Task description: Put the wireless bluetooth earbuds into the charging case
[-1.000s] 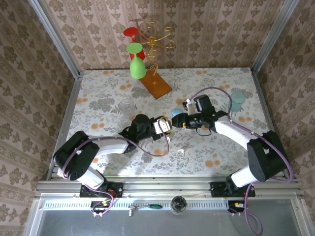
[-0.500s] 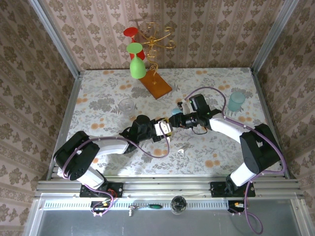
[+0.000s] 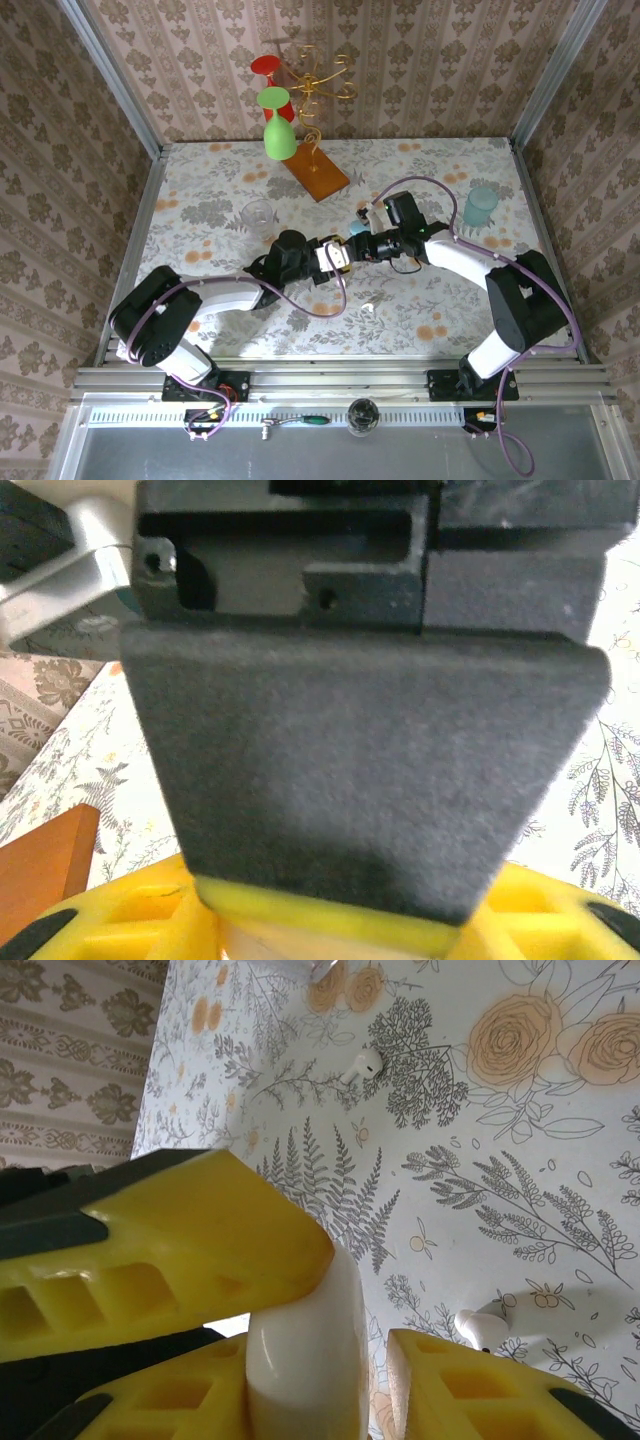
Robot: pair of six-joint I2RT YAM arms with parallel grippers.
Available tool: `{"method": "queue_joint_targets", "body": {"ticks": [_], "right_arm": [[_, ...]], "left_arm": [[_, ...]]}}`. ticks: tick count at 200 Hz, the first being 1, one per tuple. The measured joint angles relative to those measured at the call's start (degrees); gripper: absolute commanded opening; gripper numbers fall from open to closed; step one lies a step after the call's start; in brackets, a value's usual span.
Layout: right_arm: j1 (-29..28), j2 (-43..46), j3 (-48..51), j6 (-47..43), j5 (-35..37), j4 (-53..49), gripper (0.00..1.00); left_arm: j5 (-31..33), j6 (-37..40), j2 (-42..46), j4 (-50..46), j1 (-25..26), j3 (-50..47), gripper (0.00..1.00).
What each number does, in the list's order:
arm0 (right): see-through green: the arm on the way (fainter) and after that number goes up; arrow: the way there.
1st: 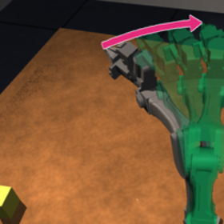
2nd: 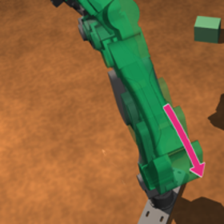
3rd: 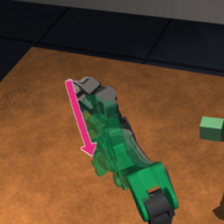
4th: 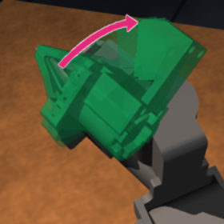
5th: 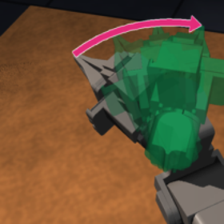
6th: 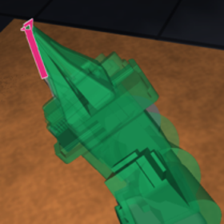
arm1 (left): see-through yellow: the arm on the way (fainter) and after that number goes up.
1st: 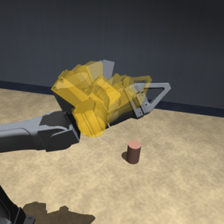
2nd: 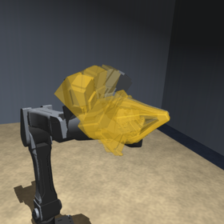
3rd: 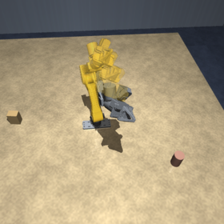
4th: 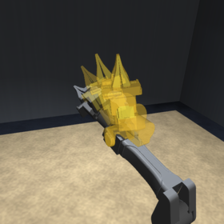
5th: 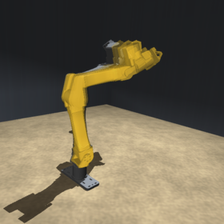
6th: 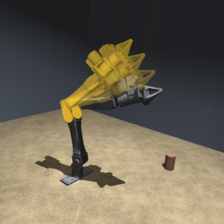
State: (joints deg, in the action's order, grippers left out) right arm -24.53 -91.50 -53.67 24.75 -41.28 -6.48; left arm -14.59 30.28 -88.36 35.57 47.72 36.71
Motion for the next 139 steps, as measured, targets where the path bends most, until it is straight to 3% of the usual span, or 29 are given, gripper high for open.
{"method": "queue_joint_targets", "body": {"ticks": [41,79,95,112,139], "right_arm": [[0.28,0.07,-0.07,-2.34,0.35,-0.26,0.17],[1.77,5.16,3.61,-2.43,2.36,2.84,0.10],[3.10,8.79,6.08,-2.49,3.78,5.86,0.08],[4.46,13.35,9.22,-2.56,4.50,9.90,0.07],[5.22,18.97,13.29,-3.10,2.80,17.68,0.09]], "left_arm": [[0.22,-0.04,-0.72,0.11,0.20,0.09,0.48],[0.04,-2.32,-0.52,1.22,0.17,0.02,0.86],[-0.59,-4.46,0.44,1.64,-0.26,-0.55,0.92],[-2.82,-7.78,2.84,2.25,-1.29,-1.81,0.93],[-9.81,-15.85,6.86,2.78,-4.15,-2.29,0.82]]}}
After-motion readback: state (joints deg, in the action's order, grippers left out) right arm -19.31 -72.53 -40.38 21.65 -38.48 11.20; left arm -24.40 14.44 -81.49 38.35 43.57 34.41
